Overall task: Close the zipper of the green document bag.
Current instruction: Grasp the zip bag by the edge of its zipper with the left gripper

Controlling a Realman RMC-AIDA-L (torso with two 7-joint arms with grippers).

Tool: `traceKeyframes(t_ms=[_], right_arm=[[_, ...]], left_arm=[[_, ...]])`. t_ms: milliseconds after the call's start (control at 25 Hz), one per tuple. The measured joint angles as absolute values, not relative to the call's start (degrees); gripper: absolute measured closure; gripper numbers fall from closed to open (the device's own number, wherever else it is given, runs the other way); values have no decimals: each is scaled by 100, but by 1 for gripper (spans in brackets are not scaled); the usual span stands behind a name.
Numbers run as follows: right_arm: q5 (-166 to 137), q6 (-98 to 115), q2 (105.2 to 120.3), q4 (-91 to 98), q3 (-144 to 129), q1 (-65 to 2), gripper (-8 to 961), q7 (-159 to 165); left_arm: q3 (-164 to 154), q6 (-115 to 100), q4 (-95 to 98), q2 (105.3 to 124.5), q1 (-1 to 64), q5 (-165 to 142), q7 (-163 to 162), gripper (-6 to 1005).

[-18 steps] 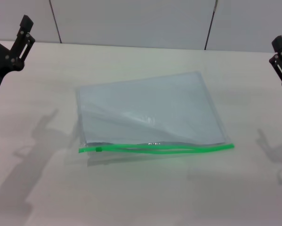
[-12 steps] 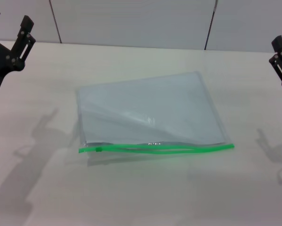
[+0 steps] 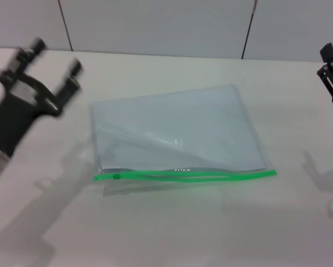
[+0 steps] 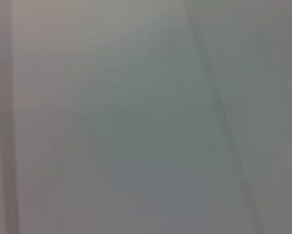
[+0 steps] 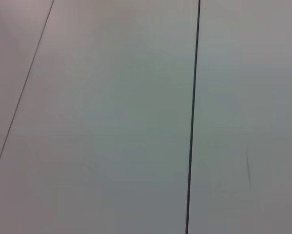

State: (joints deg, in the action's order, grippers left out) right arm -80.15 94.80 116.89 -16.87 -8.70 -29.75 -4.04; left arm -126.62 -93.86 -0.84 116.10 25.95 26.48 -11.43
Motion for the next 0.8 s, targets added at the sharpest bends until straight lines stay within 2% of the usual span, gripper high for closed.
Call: traceKeyframes(t_ms=[360, 800], right_arm=[[-7993, 9442, 11684, -1674, -870, -2940, 89, -404], [-7982, 9369, 11680, -1660, -870, -2955, 90, -404]], left_arm=[[-12665, -9382, -566, 11601, 2500, 379, 74, 251], [-12599, -8612, -728, 11621, 2224, -160, 1844, 256]])
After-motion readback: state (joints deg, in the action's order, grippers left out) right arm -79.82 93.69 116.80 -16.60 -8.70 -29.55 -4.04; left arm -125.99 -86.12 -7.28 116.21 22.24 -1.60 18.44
